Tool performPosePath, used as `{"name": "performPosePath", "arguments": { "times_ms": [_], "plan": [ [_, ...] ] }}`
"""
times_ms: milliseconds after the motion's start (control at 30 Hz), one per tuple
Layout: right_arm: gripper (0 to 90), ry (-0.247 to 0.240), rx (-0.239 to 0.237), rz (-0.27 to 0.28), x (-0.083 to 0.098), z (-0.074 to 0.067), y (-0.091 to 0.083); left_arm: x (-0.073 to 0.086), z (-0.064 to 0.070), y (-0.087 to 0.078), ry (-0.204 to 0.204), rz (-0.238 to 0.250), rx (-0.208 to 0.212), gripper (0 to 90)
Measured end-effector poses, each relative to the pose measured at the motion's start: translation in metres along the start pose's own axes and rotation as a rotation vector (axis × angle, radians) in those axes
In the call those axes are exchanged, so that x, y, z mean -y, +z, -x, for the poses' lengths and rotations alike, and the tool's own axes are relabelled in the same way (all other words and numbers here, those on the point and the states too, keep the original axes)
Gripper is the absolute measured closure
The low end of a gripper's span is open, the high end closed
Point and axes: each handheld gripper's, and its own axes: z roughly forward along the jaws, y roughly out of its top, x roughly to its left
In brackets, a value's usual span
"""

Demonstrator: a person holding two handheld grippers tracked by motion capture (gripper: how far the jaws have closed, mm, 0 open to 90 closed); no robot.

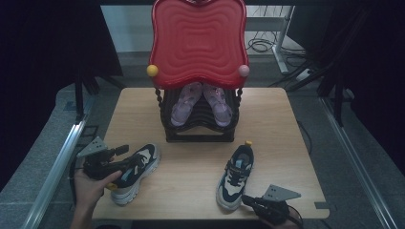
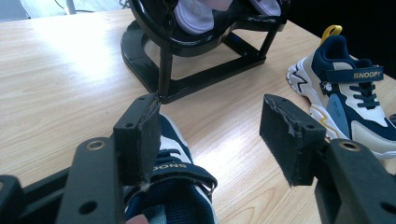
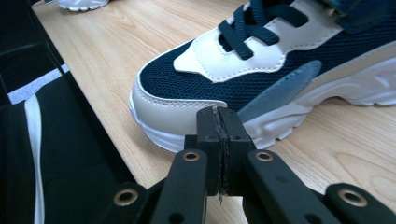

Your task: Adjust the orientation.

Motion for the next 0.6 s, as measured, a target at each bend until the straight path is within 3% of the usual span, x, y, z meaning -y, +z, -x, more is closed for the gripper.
{"name": "performPosePath", "arguments": {
  "times_ms": [367,600],
  "plan": [
    [89.1,-0.021,0.000,-0.013,-0.002,-0.002,0.004,0.000,-0.001,-0.003,-0.003,0.003,0.000,38.6],
    [89.1,-0.060,-0.002,-0.025,-0.009,-0.007,0.012,-0.001,-0.002,-0.006,-0.010,0.008,-0.002,38.5]
  ]
}}
